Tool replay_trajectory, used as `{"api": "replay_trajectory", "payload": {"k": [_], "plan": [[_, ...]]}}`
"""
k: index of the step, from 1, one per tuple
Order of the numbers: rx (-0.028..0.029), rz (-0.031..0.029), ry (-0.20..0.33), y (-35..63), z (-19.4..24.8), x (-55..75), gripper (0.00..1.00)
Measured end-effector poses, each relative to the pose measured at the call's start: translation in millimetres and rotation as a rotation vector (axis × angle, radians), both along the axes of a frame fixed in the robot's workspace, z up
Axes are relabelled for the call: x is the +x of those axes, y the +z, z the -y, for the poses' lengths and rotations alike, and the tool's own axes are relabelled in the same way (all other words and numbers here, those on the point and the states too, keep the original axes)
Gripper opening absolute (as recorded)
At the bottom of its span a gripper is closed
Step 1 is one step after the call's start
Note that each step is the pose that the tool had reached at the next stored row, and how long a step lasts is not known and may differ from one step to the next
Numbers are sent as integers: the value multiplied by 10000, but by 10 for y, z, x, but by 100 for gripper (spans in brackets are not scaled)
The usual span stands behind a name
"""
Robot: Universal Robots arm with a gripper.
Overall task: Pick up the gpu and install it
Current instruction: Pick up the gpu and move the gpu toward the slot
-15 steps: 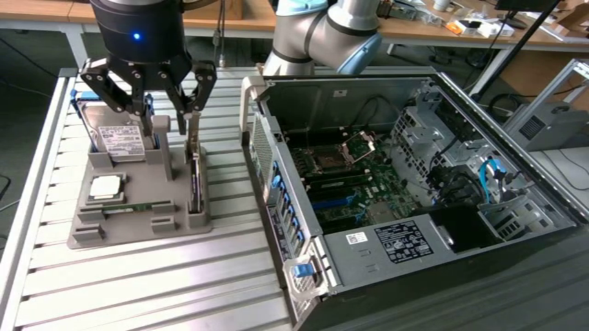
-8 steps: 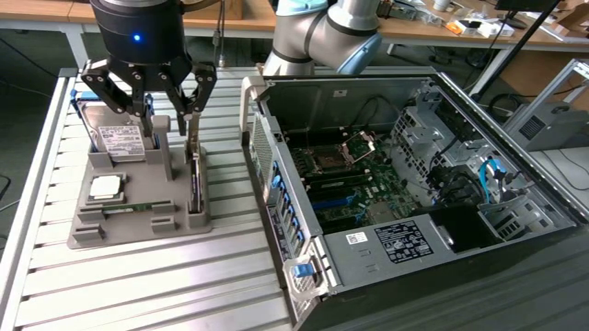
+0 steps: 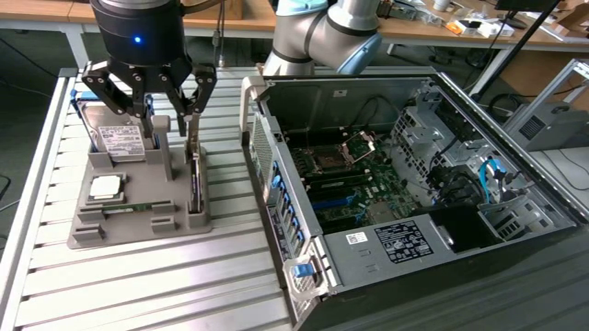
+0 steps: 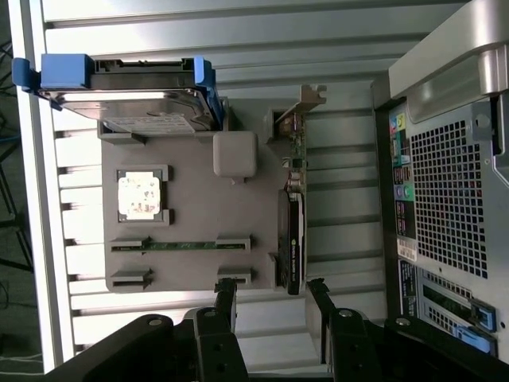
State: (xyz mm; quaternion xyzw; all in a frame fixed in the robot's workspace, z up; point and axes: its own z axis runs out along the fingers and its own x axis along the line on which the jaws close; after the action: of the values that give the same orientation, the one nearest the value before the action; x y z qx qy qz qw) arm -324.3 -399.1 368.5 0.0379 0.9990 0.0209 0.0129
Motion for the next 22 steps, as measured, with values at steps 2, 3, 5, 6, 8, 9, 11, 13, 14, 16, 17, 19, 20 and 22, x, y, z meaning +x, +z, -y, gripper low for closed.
{"api": "replay_trajectory", "payload": {"k": [2, 3, 5, 6, 8, 9, 11, 13, 14, 16, 17, 19, 20, 22], "plan": [[0, 0, 0, -3, 0, 0, 48], [1, 0, 0, -6, 0, 0, 48], [0, 0, 0, -9, 0, 0, 48], [0, 0, 0, -11, 0, 0, 48], [0, 0, 0, -14, 0, 0, 48], [1, 0, 0, -16, 0, 0, 48], [0, 0, 0, -19, 0, 0, 48], [0, 0, 0, -23, 0, 0, 48], [1, 1, 0, -26, 0, 0, 48], [0, 0, 0, -30, 0, 0, 48], [0, 0, 0, -32, 0, 0, 48], [0, 0, 0, -38, 0, 0, 48], [0, 1, 0, -40, 0, 0, 48], [1, 0, 0, -46, 0, 0, 48]]}}
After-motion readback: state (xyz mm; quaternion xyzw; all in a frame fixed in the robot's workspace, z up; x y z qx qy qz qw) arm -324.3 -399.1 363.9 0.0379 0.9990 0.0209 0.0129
